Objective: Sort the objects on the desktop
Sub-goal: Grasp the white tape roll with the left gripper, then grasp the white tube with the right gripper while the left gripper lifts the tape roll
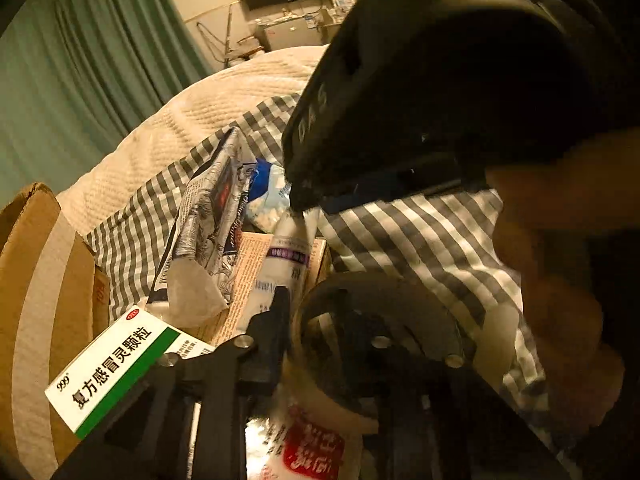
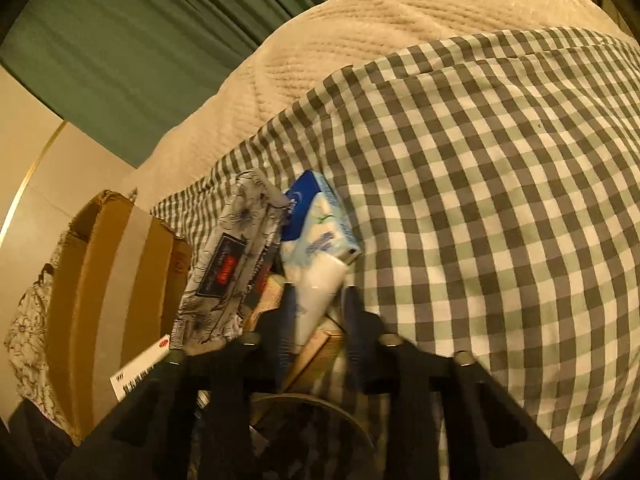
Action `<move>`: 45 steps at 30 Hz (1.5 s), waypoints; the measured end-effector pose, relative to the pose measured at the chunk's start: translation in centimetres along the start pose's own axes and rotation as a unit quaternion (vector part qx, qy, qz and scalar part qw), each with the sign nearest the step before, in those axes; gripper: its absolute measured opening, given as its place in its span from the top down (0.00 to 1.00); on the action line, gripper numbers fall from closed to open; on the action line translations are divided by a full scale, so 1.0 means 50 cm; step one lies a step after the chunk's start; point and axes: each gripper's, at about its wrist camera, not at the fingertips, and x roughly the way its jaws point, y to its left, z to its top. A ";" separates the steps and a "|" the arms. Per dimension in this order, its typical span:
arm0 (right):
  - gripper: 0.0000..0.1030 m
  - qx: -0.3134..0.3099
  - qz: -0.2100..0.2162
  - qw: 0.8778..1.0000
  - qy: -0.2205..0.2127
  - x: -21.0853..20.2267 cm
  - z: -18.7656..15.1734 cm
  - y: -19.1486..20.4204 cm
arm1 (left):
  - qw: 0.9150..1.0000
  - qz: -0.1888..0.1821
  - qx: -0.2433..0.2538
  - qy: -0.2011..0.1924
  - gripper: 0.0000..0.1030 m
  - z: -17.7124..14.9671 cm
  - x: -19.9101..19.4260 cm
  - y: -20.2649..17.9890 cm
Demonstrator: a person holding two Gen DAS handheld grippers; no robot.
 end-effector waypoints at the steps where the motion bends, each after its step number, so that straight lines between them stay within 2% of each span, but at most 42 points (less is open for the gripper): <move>1: 0.94 0.005 0.003 1.000 -0.005 -0.003 0.001 -0.003 | 1.000 -0.005 -0.001 -0.001 0.85 -0.002 -0.005 0.004; 2: 1.00 0.007 0.002 1.000 -0.010 -0.008 0.002 -0.006 | 1.000 -0.009 -0.003 -0.002 0.85 -0.004 -0.011 0.007; 4: 1.00 0.011 -0.011 1.000 -0.027 -0.025 0.004 -0.009 | 1.000 -0.019 -0.004 -0.010 0.88 -0.010 -0.027 0.013; 12: 1.00 0.027 0.003 0.996 -0.088 -0.107 0.016 0.001 | 0.997 -0.059 -0.049 -0.031 0.88 -0.027 -0.091 0.042; 15: 0.99 0.035 0.012 0.995 -0.088 -0.108 0.014 0.002 | 0.995 -0.058 -0.065 -0.045 0.88 -0.031 -0.121 0.059; 18: 0.97 0.036 0.013 0.997 -0.063 -0.082 0.014 0.004 | 0.994 -0.054 -0.071 -0.060 0.88 -0.036 -0.162 0.069; 20: 0.81 0.040 0.011 0.998 -0.052 -0.059 0.009 0.007 | 0.994 -0.046 -0.071 -0.070 0.88 -0.026 -0.179 0.080; 21: 0.61 0.044 0.016 0.998 -0.046 -0.047 0.007 0.007 | 0.994 -0.038 -0.072 -0.076 0.88 -0.022 -0.188 0.085; 22: 0.51 0.046 0.024 0.998 -0.041 -0.037 0.005 0.005 | 0.993 -0.029 -0.074 -0.084 0.88 -0.019 -0.201 0.094; 24: 0.51 0.051 0.032 0.998 -0.028 -0.022 0.002 0.001 | 0.993 -0.018 -0.078 -0.092 0.88 -0.012 -0.214 0.110; 30: 0.52 0.061 0.018 0.998 -0.005 0.024 0.000 -0.008 | 0.988 0.011 -0.097 -0.117 0.88 0.012 -0.254 0.165; 33: 0.75 0.057 0.033 0.998 0.001 0.044 -0.001 0.011 | 0.986 0.019 -0.104 -0.129 0.88 0.021 -0.268 0.188; 35: 0.79 0.049 0.030 0.998 -0.003 0.041 -0.003 0.025 | 0.984 0.020 -0.112 -0.134 0.88 0.027 -0.278 0.201; 39: 0.80 0.034 0.011 0.999 -0.036 0.003 -0.002 0.052 | 0.981 0.018 -0.122 -0.146 0.88 0.028 -0.309 0.222; 45: 0.80 0.045 0.003 0.994 -0.102 -0.091 -0.009 0.061 | 0.977 0.017 -0.133 -0.167 0.88 0.024 -0.360 0.246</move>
